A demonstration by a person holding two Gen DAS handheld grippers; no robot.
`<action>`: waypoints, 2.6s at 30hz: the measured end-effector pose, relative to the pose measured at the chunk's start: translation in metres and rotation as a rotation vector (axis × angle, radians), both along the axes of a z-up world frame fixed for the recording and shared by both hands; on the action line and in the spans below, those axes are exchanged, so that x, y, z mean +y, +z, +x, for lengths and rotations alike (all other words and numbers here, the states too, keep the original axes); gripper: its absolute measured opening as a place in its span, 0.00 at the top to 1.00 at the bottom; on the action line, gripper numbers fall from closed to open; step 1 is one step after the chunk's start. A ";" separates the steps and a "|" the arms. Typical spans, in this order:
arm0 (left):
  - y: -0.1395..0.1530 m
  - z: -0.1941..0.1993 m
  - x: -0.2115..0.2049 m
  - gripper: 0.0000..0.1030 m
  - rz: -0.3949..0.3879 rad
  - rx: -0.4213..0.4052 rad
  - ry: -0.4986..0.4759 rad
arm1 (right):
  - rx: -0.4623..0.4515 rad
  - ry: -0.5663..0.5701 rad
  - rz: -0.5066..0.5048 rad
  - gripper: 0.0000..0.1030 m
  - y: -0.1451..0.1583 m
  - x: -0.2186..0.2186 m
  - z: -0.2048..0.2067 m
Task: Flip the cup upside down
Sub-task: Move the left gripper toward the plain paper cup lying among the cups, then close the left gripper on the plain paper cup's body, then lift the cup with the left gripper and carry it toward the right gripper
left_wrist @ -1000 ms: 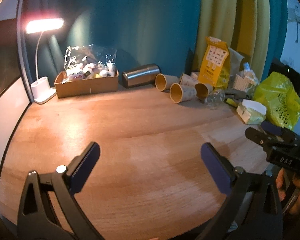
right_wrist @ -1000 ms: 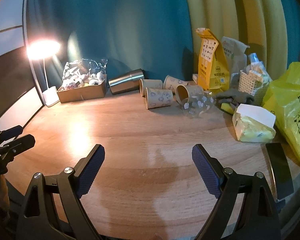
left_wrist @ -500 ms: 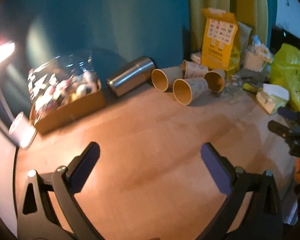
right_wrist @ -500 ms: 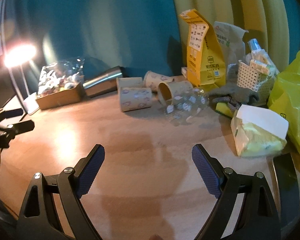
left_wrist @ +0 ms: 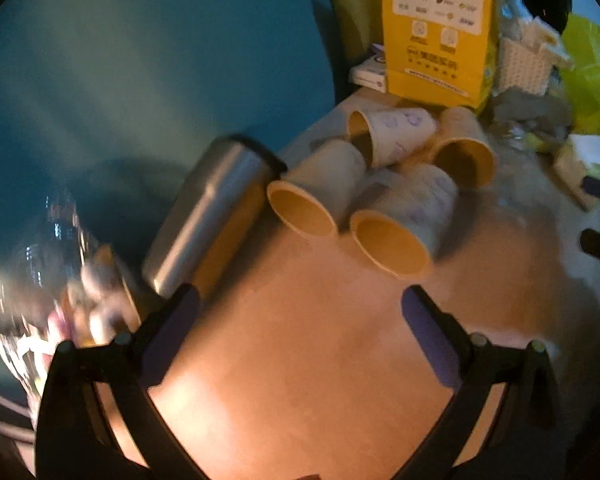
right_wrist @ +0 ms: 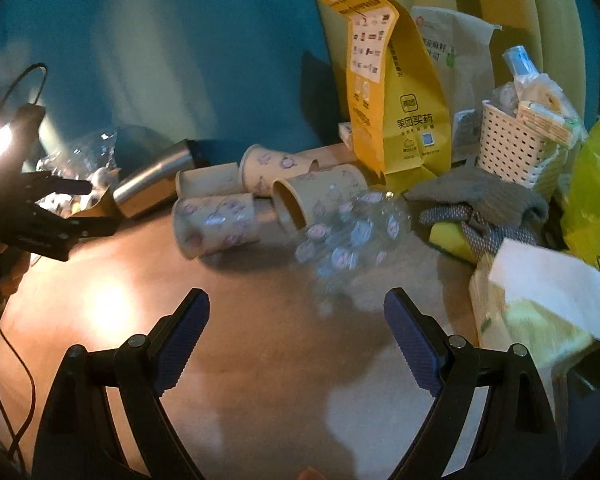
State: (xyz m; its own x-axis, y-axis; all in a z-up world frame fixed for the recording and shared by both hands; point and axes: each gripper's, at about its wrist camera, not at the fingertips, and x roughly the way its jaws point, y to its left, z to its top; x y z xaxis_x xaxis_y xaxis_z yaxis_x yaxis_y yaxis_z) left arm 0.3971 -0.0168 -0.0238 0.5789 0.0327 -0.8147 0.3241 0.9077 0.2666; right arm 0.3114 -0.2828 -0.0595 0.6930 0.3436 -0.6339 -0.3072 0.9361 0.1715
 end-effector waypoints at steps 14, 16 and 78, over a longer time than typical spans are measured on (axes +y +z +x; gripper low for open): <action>-0.018 0.115 -0.030 0.01 0.081 0.088 -0.125 | 0.030 -0.022 0.052 0.11 -0.004 -0.006 0.041; -0.029 0.122 -0.037 0.01 0.098 0.132 -0.154 | 0.039 -0.018 0.062 0.11 -0.006 -0.007 0.042; -0.028 -0.222 -0.027 0.37 -0.673 0.267 0.345 | 0.150 0.140 0.164 0.11 0.012 0.003 -0.151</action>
State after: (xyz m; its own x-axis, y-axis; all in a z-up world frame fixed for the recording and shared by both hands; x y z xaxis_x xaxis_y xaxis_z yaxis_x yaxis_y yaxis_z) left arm 0.1754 -0.0434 -0.0518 0.4084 -0.3734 -0.8329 -0.0286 0.9068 -0.4205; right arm 0.1600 -0.2802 -0.0480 0.5338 0.5362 -0.6539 -0.3914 0.8421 0.3711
